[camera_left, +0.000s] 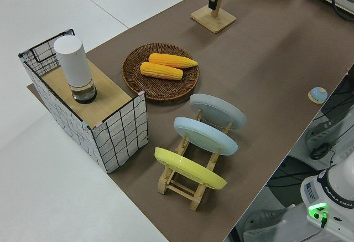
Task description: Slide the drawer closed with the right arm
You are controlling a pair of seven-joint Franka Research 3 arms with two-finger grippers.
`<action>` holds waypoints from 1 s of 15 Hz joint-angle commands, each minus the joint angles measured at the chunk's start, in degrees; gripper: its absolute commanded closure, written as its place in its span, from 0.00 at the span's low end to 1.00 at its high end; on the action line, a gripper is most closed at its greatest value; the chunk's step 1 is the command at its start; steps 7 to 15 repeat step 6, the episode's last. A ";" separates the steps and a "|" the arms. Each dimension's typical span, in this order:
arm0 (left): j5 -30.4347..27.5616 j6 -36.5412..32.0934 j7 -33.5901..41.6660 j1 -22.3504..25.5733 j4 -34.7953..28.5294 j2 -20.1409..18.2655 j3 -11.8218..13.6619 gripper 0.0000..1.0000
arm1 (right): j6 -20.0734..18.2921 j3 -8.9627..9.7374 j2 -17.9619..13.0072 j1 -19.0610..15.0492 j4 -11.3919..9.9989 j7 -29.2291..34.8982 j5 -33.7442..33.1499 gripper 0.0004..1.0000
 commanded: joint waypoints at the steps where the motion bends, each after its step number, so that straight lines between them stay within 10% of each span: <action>1: 1.02 -1.03 -0.60 -0.39 0.58 -0.25 0.02 0.01 | -2.62 0.58 0.96 -0.95 1.49 -3.11 1.42 0.01; 15: 1.02 -1.03 -0.60 -0.39 0.58 -0.25 0.02 0.01 | -2.89 0.67 0.96 -0.60 1.49 -3.56 0.72 0.01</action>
